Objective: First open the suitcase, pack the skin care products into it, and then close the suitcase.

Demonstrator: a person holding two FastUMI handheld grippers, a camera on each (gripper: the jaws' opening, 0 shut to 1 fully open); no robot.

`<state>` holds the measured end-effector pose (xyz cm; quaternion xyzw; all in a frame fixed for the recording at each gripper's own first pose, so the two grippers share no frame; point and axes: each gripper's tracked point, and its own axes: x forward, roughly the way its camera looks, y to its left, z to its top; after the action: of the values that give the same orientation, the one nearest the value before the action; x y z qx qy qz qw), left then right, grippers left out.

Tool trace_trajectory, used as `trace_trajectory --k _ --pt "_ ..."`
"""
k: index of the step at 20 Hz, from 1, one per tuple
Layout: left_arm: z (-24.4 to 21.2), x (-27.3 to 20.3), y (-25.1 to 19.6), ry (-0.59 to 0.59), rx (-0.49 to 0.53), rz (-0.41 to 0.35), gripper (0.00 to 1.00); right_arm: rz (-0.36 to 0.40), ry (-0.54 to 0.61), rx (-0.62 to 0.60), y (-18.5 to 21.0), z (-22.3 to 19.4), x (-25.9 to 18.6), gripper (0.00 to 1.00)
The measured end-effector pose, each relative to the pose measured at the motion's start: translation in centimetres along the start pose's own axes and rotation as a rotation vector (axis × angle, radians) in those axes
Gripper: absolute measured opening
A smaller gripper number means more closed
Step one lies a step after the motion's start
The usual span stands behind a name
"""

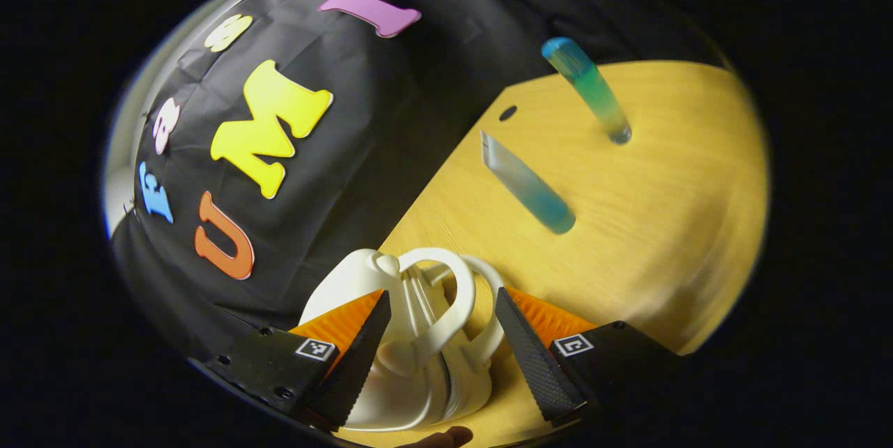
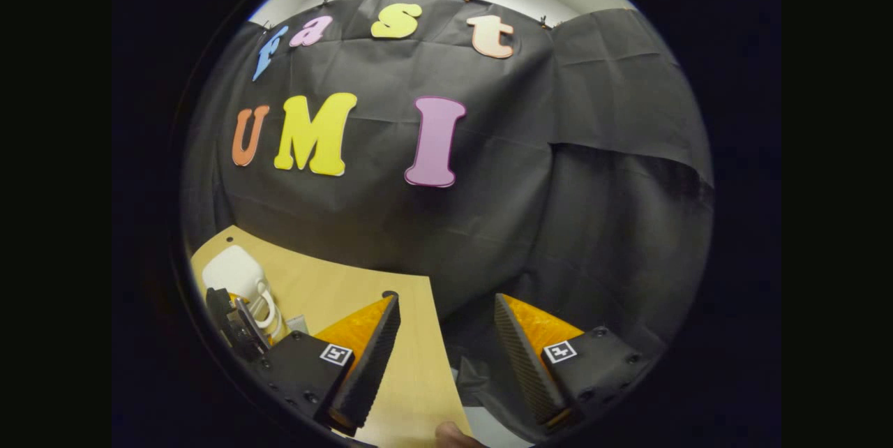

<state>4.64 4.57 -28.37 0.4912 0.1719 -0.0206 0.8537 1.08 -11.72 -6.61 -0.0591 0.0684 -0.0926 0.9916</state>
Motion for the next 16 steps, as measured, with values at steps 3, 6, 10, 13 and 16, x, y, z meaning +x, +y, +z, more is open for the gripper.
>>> trace_trajectory --k 3,6,10,13,16 --pt "0.0 0.7 0.9 0.005 0.114 0.046 0.85 -0.022 0.008 0.004 -1.4 -0.9 -0.2 0.81" --pt "-0.2 1.2 -0.1 0.024 0.177 0.038 0.61 -0.032 0.024 0.015 -2.0 -1.7 -0.2 0.81" --pt "-0.5 1.4 -0.3 0.074 0.209 -0.01 0.28 -0.022 0.026 0.011 -1.7 -1.8 -0.5 0.81" --pt "-0.1 0.9 0.8 0.073 0.14 -0.026 0.09 -0.009 0.011 0.009 -0.9 -1.1 -0.7 0.8" --pt "0.2 0.2 2.1 0.08 0.033 -0.078 0.05 0.007 0.003 0.007 0.6 -0.4 -0.7 0.8"
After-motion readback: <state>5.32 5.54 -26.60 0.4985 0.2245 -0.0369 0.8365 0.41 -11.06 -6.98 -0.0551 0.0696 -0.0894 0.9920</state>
